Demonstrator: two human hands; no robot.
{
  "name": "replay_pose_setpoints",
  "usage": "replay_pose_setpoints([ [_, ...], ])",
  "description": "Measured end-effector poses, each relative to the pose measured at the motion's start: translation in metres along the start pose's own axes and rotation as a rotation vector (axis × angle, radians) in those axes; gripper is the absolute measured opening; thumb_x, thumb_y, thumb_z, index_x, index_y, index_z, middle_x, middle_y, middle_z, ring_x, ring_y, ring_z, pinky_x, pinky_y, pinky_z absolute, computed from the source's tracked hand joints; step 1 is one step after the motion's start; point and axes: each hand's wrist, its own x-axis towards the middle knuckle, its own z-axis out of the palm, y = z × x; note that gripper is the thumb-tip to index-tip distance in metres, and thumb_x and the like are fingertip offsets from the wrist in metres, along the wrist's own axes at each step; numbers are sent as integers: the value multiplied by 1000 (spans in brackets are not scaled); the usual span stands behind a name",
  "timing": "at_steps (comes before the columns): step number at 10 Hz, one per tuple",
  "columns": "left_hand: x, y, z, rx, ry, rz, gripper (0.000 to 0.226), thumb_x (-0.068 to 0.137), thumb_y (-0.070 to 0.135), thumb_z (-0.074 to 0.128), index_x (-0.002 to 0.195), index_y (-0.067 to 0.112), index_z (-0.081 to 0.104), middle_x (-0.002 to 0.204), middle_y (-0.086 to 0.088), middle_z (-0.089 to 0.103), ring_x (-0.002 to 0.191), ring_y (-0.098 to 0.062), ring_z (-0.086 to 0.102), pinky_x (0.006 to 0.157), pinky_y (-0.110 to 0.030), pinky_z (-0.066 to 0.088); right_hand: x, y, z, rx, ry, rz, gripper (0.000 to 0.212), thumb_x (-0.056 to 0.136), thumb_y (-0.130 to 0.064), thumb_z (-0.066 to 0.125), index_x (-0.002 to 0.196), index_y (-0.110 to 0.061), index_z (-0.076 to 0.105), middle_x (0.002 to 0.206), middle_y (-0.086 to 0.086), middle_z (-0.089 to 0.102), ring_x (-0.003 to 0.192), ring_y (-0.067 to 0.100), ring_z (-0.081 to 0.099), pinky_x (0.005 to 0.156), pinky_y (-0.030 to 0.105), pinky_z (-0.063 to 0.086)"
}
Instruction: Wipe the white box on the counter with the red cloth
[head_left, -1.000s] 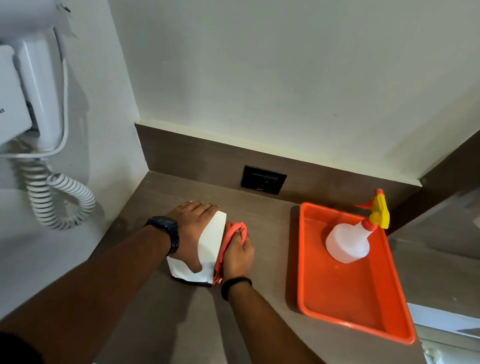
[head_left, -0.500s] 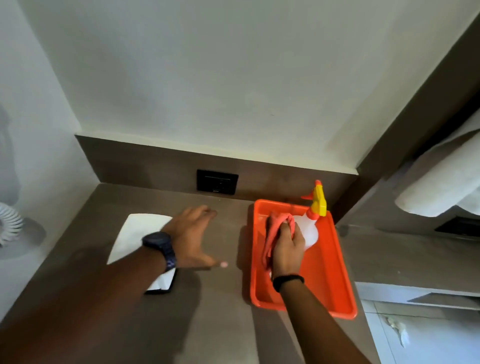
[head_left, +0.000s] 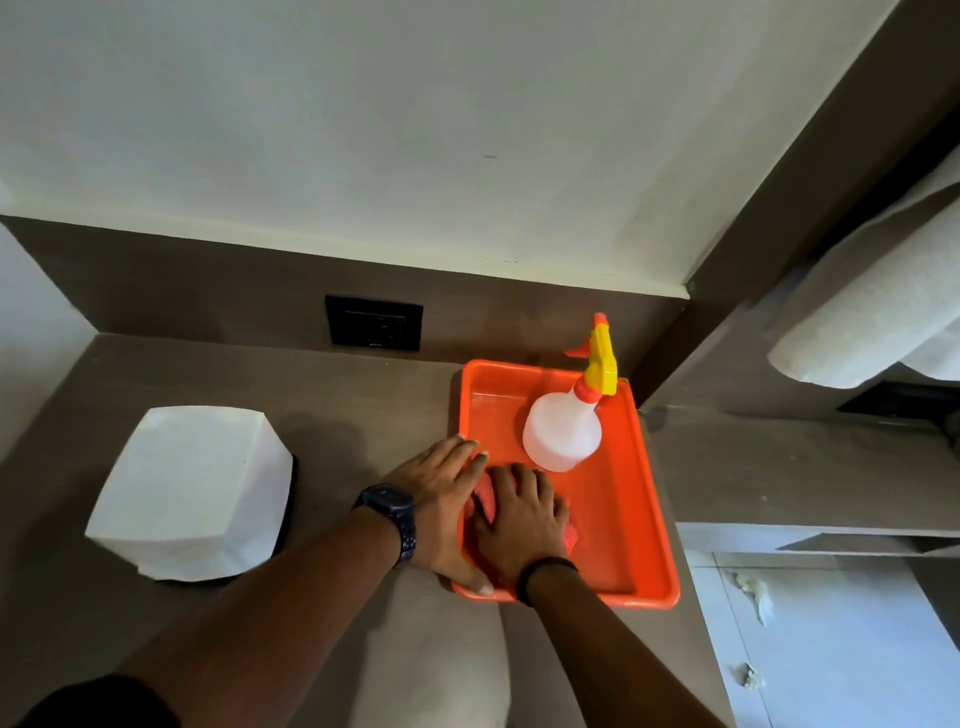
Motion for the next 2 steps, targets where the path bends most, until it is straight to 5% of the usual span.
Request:
replay_pose_setpoints([
  [2,-7,3,-12,-39,-15,-29,138,40,96,52,144,30,-11,160,-2,-3,145,-27,-3,119,-48,9,-6,7,-19,123,104,-34,61,83,-55,50,138,-31,44,151,3,44,144,30,29,113,53,29],
])
